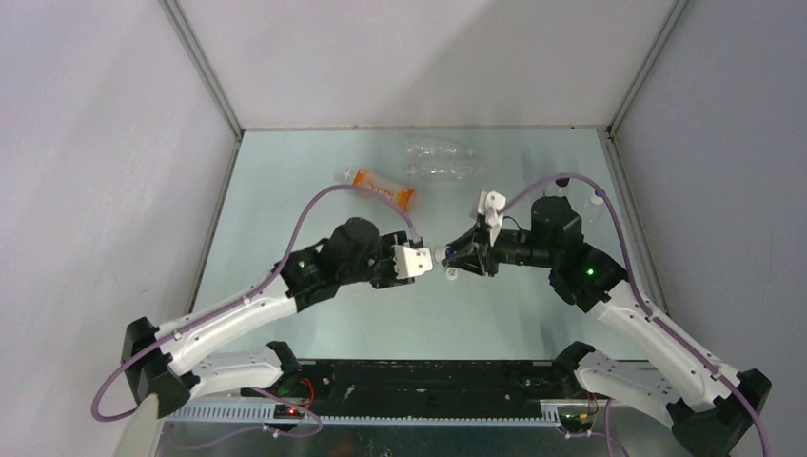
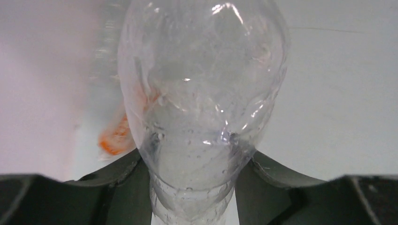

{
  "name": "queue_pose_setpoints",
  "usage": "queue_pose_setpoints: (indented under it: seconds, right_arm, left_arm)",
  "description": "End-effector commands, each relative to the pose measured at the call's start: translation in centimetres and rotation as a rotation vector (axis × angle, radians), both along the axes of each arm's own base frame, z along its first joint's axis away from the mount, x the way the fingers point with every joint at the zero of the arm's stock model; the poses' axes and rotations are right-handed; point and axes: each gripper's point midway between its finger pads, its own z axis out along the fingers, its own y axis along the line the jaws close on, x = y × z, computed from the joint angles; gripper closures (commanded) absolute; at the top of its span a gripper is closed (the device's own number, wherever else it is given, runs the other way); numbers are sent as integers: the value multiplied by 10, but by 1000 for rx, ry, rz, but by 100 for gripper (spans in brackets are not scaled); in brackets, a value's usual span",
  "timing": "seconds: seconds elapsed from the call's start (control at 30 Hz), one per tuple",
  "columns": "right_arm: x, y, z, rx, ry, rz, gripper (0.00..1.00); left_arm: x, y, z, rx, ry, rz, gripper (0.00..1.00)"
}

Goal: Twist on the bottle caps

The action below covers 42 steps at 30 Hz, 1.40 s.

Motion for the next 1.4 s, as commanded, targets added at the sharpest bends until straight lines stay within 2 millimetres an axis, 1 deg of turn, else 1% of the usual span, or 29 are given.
queue_pose_setpoints:
  seconds: [0.0,0.03,0.07,0.1,0.17,0.2,0.23,0.27,0.3,0.33,0.37,0.4,0.43,0.47,0.5,0.53,0.57,0.6,0.63,0.67,0.7,0.8,0.9,1.1,1.27,1.37]
  right_arm:
    - [29,3,23,253,453,-384,100]
    - [33,1,20,277,478,-430,100]
    - [34,2,26,324,506,-445,100]
    - [39,0,25,346,504,-475,100]
    - [42,-3,27,356,457,-485,100]
    - [40,-4,31,354,418,-462,97]
    - [40,-5,36,337,331,-433,87]
    - [34,-6,41,329,279,-390,80]
    - [34,-8,43,294,179,-361,68]
    - [26,-9,48,286,123,-309,64]
    - [28,-13,50,252,22,-286,55]
    - [20,-13,53,242,-27,-236,51]
    - [18,-17,55,211,-117,-205,47]
    - [12,-17,53,187,-155,-161,46]
    - [10,-19,55,166,-234,-133,44]
    - [4,-19,52,138,-286,-80,43]
    - [-5,-18,54,135,-320,-20,42]
    - [-8,-19,49,101,-366,15,42]
    - [-15,-18,50,97,-389,64,42]
    - [-18,-18,44,67,-416,94,42]
    - [-23,-18,45,61,-428,130,42]
    - [-25,-18,33,10,-454,177,42]
    - [-25,-17,29,-11,-462,188,43]
    - [-30,-12,25,-11,-456,227,45]
    - [-31,-8,22,-15,-446,238,50]
    - [-30,-7,20,-21,-440,239,53]
  left_arm:
    - [40,7,74,-144,-462,252,98]
    - [40,9,71,-141,-490,273,98]
    - [41,9,68,-127,-501,276,97]
    - [42,10,63,-117,-498,283,97]
    - [42,10,51,-85,-469,289,97]
    - [42,10,44,-62,-456,288,97]
    - [42,10,40,-64,-435,285,98]
    - [40,11,34,-45,-409,272,99]
    - [40,10,33,-69,-372,264,99]
    - [33,7,23,-48,-323,215,100]
    - [34,10,21,-54,-285,217,100]
    - [27,7,15,-41,-232,166,100]
    - [28,10,12,-37,-198,157,99]
    - [21,9,8,-27,-143,106,99]
    - [19,9,5,-14,-111,87,97]
    - [9,6,3,-7,-53,31,97]
    - [7,3,6,-9,-31,10,97]
    - [-1,4,0,4,19,-23,97]
    - [-4,3,0,11,41,-35,97]
    - [-8,0,0,4,61,-56,97]
    - [-11,-2,0,1,81,-76,97]
    - [-15,-8,5,-13,103,-102,97]
    - [-19,-10,8,-17,118,-122,97]
    - [-20,-14,10,-21,131,-139,97]
    - [-22,-17,9,-22,145,-152,97]
    - [-23,-19,13,-31,145,-157,97]
